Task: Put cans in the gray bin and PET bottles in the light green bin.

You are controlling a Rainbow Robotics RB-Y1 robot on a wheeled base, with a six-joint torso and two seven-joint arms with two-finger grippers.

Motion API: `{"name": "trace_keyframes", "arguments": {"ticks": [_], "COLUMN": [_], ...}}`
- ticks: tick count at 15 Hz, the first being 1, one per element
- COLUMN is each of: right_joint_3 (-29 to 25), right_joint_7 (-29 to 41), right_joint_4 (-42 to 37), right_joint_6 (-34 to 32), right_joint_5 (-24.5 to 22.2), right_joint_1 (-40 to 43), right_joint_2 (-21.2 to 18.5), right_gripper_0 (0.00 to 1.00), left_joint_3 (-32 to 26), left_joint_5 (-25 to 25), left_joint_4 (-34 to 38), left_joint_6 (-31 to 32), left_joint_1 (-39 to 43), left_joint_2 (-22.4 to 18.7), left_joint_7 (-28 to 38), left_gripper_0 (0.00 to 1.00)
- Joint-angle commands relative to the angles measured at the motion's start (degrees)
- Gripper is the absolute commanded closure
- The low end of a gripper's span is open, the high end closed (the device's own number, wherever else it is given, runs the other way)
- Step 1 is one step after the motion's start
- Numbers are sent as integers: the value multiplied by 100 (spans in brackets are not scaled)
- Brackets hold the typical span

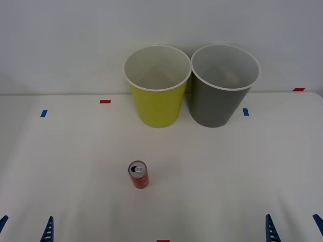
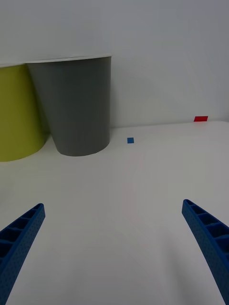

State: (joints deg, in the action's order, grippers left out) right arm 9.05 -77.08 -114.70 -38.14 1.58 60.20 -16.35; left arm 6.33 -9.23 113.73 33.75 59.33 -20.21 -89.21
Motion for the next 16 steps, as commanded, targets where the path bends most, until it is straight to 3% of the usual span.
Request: {"name": "trace_keyframes", "arguments": {"ticks": [1, 16], "right_joint_3": [0, 0], "right_joint_7": [0, 0], "right_joint_4": [0, 0], "right_joint_6": [0, 0], "right_joint_5": [0, 0], "right_joint_1": [0, 0], "right_joint_2": [0, 0], "right_gripper_0": [0, 0], "left_joint_3": [0, 0], "left_joint_5": [0, 0], "left_joint_4": [0, 0], "left_joint_6": [0, 0], "left_joint_1": [0, 0], "left_joint_2": [0, 0], "left_joint_7": [0, 0], "left_gripper_0": [9, 9]}}
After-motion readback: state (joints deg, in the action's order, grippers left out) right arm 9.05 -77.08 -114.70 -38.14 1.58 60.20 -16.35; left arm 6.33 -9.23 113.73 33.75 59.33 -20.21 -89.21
